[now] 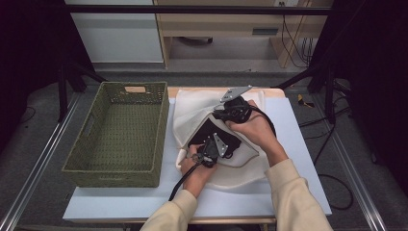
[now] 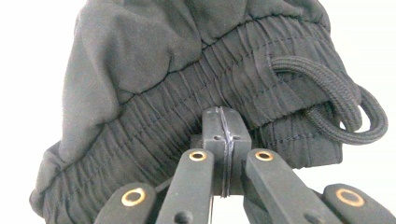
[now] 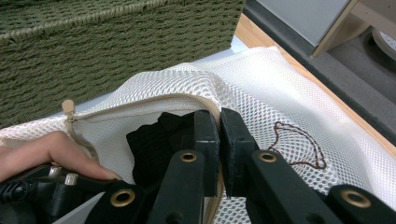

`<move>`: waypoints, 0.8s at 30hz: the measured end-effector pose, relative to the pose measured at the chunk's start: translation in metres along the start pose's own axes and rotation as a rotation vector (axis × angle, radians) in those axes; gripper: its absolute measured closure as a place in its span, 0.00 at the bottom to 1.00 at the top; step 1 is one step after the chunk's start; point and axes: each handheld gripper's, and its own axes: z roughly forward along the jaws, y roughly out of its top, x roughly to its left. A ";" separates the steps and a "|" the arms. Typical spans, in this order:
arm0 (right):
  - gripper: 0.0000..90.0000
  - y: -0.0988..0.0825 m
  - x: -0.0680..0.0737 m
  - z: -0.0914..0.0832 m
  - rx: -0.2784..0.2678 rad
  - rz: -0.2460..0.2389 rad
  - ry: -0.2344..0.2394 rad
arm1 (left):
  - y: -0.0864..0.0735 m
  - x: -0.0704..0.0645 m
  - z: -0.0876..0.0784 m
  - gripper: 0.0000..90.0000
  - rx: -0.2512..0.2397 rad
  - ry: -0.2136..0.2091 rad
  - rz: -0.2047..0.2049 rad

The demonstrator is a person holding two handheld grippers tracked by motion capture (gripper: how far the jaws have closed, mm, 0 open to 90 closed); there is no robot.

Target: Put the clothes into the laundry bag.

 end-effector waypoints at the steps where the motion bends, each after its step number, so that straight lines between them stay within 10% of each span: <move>1: 0.96 0.000 0.000 0.000 0.000 0.001 0.000 | 0.000 0.000 0.000 1.00 0.000 0.000 0.000; 24: 0.96 -0.002 0.001 -0.001 0.010 -0.002 0.006 | 0.002 0.002 0.001 1.00 -0.028 0.012 -0.020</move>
